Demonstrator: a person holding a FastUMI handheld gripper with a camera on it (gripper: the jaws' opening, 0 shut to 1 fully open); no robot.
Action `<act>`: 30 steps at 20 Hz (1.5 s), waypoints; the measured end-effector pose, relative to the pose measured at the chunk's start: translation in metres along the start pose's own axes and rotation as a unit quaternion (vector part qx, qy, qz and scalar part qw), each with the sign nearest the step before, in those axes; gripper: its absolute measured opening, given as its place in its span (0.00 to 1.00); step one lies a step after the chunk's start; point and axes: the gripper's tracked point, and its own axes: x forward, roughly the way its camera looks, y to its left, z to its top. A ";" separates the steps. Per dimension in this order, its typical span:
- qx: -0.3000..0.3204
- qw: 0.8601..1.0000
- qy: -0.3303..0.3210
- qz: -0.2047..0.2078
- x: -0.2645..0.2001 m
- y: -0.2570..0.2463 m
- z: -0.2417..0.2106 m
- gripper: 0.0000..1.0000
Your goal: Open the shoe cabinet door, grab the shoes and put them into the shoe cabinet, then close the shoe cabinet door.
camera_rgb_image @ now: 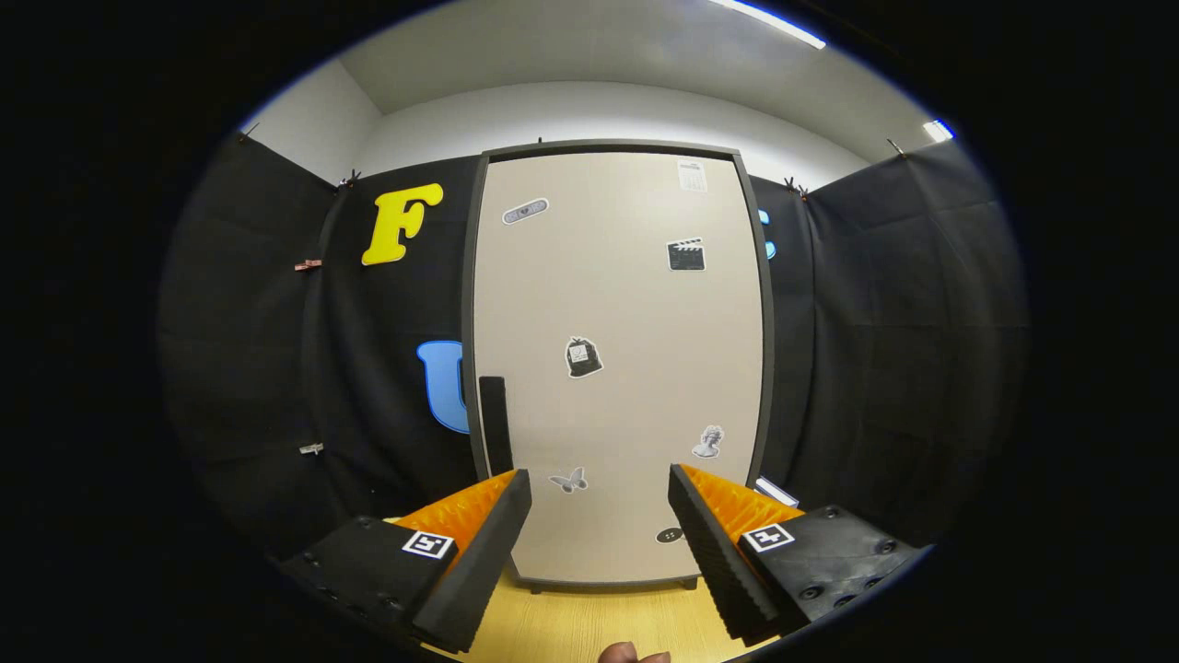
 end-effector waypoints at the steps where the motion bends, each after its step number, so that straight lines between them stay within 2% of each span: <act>1: 0.000 1.000 0.003 -0.002 -0.001 -0.003 -0.001 0.98; 13: 0.015 1.000 0.014 0.011 0.003 -0.032 -0.008 0.98; 30: 0.018 0.998 0.007 0.062 0.018 -0.042 -0.007 0.98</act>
